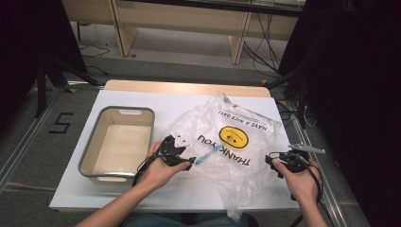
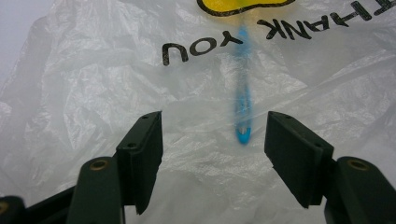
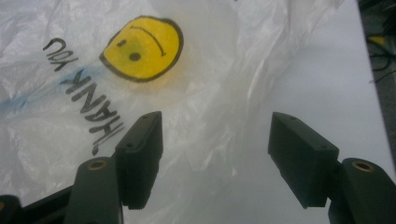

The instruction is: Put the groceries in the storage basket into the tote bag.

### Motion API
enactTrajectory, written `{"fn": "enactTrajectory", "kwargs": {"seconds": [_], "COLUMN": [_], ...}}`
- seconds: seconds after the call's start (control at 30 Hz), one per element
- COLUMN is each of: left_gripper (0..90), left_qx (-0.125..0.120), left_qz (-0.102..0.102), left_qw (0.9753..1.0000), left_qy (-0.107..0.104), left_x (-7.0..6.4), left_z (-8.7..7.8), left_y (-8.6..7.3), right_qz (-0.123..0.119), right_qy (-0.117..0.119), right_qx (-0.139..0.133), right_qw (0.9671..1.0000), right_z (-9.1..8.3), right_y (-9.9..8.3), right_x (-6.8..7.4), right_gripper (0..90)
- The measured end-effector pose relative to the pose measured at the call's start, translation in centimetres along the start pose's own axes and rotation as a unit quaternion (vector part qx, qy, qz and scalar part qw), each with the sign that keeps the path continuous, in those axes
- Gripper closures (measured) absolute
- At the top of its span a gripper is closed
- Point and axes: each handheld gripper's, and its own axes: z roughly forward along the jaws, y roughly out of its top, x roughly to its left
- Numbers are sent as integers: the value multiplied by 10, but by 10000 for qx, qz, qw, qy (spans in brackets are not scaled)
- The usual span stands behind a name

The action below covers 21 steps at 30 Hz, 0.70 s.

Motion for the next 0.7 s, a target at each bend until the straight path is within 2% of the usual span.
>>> {"fn": "enactTrajectory", "kwargs": {"seconds": [0.13,0.23,0.47,0.57,0.63,0.7], "left_gripper": [368,368,368,368,368,368], "left_qx": [8,17,37,38,-15,-29], "left_qz": [5,5,-8,-11,-39,-32], "left_qw": [10000,10000,10000,10000,10000,10000], "left_qy": [-3,-3,10,16,31,41], "left_x": [0,1,0,0,0,0], "left_z": [0,0,0,0,0,-1], "left_y": [0,0,0,1,2,4], "right_qz": [88,155,75,-13,-87,-197], "right_qy": [98,130,304,310,277,182], "right_qx": [214,391,731,746,722,706], "right_qw": [9997,9990,9968,9967,9970,9971], "right_z": [6,7,12,13,13,13], "right_y": [-5,-7,-11,-10,-7,-3], "right_x": [2,3,3,0,-2,-5], "right_gripper": [387,447,745,853,897,900]}}
